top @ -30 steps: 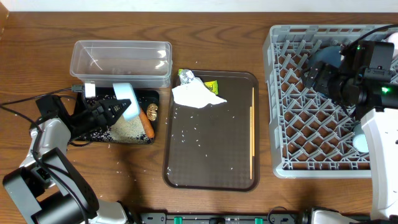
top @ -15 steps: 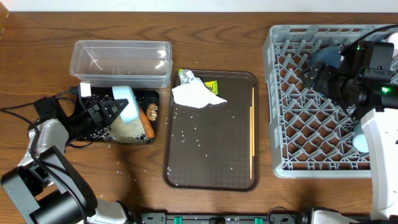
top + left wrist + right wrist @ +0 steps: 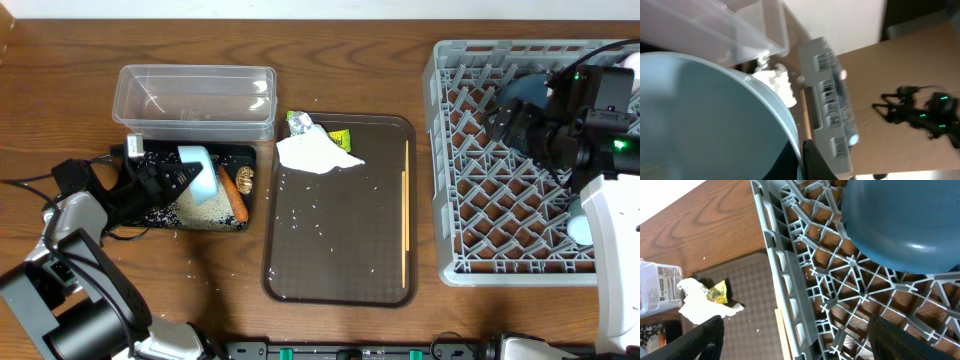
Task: Sort waste into correct bins and load items into the dishwasher rack
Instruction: 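Keep the bowl tipped over the black tray to shake out rice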
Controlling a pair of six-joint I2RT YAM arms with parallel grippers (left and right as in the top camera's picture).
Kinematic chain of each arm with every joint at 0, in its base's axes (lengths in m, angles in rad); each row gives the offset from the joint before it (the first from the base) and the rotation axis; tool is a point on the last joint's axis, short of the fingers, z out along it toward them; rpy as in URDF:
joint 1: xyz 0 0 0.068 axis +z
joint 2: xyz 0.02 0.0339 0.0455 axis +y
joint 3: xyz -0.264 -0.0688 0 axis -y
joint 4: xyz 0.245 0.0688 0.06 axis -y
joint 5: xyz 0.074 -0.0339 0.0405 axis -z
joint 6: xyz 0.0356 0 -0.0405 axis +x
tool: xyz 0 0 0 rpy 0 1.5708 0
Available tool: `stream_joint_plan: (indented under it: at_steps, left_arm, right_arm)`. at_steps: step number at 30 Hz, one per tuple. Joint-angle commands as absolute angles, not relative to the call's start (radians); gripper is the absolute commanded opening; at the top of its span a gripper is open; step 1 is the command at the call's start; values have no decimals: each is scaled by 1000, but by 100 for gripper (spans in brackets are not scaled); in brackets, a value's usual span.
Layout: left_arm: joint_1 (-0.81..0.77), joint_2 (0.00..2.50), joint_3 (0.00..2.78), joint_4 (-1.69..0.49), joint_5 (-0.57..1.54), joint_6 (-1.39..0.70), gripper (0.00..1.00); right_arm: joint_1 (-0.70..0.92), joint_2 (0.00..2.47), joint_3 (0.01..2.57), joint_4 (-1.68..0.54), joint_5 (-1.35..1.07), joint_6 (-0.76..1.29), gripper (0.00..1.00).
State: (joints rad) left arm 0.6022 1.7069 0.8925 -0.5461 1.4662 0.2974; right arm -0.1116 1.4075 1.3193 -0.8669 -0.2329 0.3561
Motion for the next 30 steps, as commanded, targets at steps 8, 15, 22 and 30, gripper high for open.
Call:
stream_joint_plan:
  at_steps: [8, 15, 22, 30]
  left_arm:
    - [599, 1707, 896, -539, 1393, 339, 6]
    - [586, 1698, 896, -520, 1431, 247, 6]
    - [586, 1699, 899, -493, 1574, 93, 6]
    - [573, 1693, 902, -526, 1571, 121, 6]
  right_arm:
    - [-103, 1412, 1330, -859, -244, 366, 84]
    - [-104, 1412, 1330, -853, -244, 366, 84]
    - [-103, 1412, 1330, -852, -245, 366, 84]
    - [-103, 1412, 1330, -868, -244, 366, 84]
